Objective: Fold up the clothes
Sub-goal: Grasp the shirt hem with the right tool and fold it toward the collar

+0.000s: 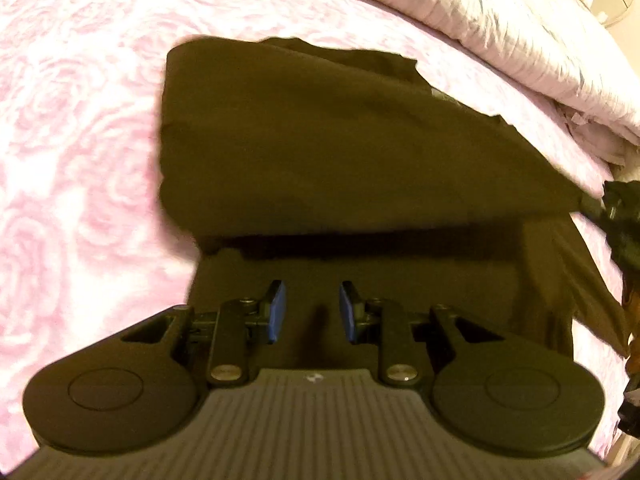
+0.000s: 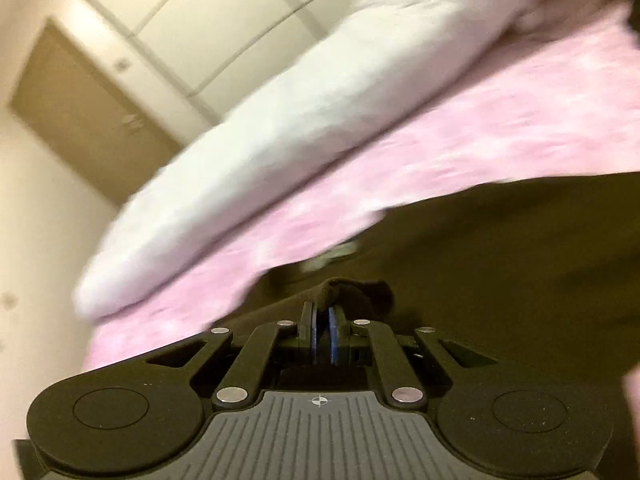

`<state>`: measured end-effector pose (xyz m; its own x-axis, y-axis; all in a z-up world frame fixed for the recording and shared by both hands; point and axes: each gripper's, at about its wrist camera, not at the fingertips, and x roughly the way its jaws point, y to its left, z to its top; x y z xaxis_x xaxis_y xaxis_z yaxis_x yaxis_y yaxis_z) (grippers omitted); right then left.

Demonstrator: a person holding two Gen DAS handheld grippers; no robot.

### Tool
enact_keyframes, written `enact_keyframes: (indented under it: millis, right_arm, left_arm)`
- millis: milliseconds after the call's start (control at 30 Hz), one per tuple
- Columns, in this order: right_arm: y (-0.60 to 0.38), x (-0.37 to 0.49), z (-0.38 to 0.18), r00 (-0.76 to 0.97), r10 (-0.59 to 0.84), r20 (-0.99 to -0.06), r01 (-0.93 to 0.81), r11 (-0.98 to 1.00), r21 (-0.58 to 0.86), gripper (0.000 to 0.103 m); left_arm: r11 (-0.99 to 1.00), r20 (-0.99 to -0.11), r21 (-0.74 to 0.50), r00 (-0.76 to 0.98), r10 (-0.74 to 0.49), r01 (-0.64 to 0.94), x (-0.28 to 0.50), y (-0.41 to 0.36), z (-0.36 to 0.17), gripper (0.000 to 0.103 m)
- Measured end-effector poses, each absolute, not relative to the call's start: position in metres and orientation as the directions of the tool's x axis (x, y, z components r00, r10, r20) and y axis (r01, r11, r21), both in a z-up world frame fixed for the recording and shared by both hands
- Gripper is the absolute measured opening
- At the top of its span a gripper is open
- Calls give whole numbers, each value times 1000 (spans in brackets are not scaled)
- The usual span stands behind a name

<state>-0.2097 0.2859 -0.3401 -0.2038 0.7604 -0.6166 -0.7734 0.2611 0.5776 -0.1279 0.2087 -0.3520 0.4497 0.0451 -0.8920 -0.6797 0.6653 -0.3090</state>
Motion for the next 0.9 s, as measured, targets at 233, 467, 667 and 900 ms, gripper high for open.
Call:
enact_keyframes:
  millis: [233,467,667,900]
  right_arm:
    - [271,-163,-391,-129,689,-714,-742,410,530,8]
    - [261,-156,-370,-54,709,-703,-771,418,481,8]
    - [247,-147,-392,-71,627,-775,-744,484,460,8]
    - [238,-134,-392,-43,537,-843,-722,566,397,8]
  left_arm:
    - [710,-910,-253,411,55,-657,-111,196,-365,24]
    - [721,-921,-216,382,74,-659,-108,193,-366,24]
    - [735,-925,-199,373,78,-648,-104,185,-367,24]
    - [761,-924,-198,378,67,-618,-96,176,-358,24]
